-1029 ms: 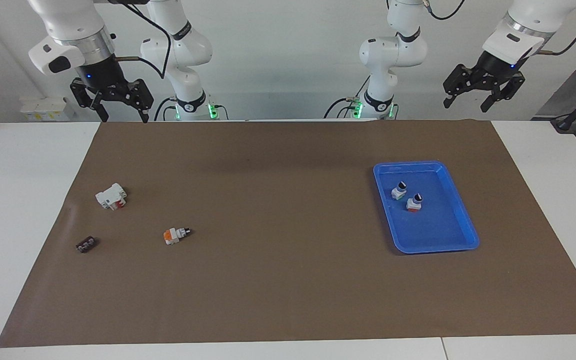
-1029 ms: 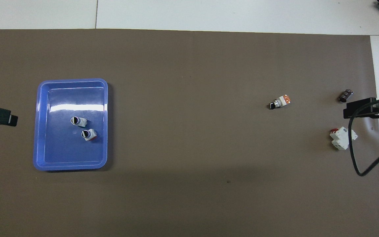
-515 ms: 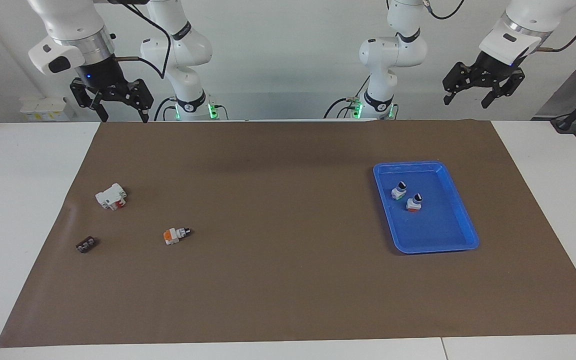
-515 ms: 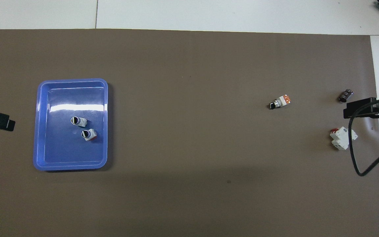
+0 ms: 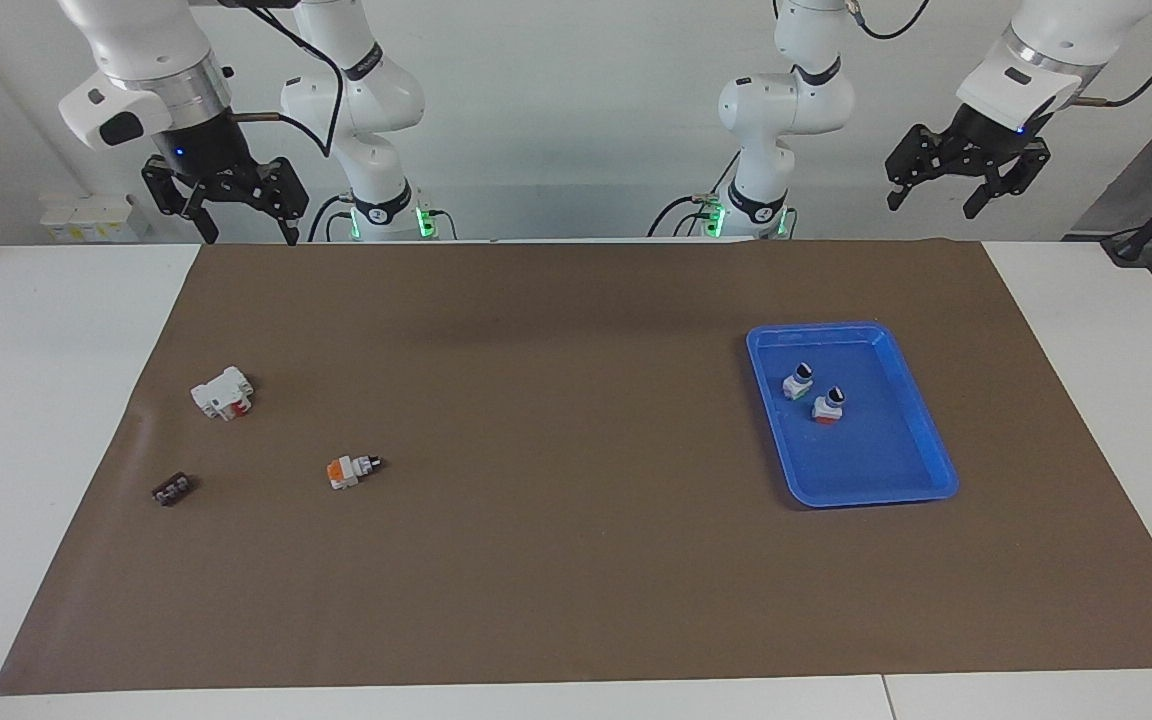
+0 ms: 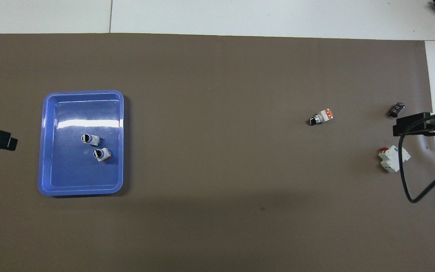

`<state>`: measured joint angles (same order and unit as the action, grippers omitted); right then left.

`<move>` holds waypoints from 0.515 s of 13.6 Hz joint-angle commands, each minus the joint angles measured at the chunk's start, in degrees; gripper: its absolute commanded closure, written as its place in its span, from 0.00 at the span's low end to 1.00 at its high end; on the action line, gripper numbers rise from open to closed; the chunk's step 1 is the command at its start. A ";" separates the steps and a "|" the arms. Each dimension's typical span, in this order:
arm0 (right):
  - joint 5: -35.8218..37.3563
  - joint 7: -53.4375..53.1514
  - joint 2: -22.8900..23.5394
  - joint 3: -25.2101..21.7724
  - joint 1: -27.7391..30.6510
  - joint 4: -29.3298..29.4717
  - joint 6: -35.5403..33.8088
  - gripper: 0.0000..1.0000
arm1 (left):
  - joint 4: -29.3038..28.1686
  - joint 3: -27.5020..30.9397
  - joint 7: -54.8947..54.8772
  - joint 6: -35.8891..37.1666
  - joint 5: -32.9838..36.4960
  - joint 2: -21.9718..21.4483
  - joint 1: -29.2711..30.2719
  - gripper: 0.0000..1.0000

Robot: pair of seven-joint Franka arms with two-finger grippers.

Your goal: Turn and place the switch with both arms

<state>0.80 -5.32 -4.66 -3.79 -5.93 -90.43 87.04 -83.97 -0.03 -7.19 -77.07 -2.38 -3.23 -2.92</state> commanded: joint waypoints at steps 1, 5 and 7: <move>-0.10 1.01 -0.78 -0.16 -0.13 -0.62 -0.21 0.00 | -0.93 1.09 -0.20 0.52 0.97 -0.72 -1.30 0.00; -0.10 0.92 -1.49 -0.16 -0.05 -2.03 0.41 0.01 | -1.73 2.58 0.07 0.08 1.06 -0.99 -2.70 0.00; -0.10 0.92 -1.49 -0.16 -0.22 -2.20 1.20 0.00 | -1.73 2.76 -0.02 -0.09 1.14 -0.99 -2.97 0.00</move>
<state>0.80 -5.32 -4.68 -3.79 -5.94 -90.63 86.98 -84.42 1.54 -7.16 -76.90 -2.38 -3.23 -4.32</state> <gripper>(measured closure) 0.000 0.000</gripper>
